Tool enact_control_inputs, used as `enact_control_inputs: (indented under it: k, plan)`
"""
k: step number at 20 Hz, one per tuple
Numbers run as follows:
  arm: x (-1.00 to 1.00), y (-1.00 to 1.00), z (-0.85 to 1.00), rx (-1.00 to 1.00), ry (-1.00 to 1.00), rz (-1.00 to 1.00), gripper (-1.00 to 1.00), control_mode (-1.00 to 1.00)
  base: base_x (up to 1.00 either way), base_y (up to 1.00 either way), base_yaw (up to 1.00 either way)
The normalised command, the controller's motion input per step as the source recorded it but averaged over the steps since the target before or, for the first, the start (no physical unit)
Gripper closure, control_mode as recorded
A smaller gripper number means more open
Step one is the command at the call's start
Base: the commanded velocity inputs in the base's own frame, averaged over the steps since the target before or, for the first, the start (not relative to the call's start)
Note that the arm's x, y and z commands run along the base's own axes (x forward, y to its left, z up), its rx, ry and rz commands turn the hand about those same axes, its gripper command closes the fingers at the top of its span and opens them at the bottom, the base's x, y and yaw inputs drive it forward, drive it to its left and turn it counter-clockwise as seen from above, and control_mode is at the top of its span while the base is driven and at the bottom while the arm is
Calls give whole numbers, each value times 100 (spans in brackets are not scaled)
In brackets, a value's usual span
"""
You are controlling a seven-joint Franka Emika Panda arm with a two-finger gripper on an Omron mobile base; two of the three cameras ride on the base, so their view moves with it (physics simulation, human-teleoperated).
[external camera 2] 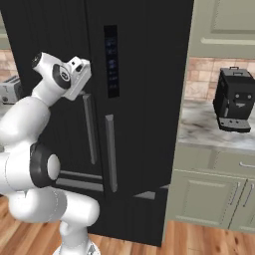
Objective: Open the fridge, grab two sodas, and place both sodas inside the bowl with ice on the dining counter.
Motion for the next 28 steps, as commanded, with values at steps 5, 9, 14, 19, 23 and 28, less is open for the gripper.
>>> enact_control_inputs:
  k: [5, 9, 14, 19, 23, 28]
  plan:
    - [37, -34, 0, -1, 1, 0, -100, -100, 0, 0, 0]
    - [26, -42, 0, 0, 1, 0, -100, -100, 0, 0, 0]
    - [1, -50, 0, 0, 0, -4, -100, -100, 0, 0, 0]
    - [-49, -60, 0, 0, -1, -13, -100, -100, 0, 0, 0]
    - [-77, -62, 2, 0, -4, -18, -100, -100, 0, 0, 0]
    - [-56, -80, 9, 1, 0, -21, -100, -100, 0, 0, 0]
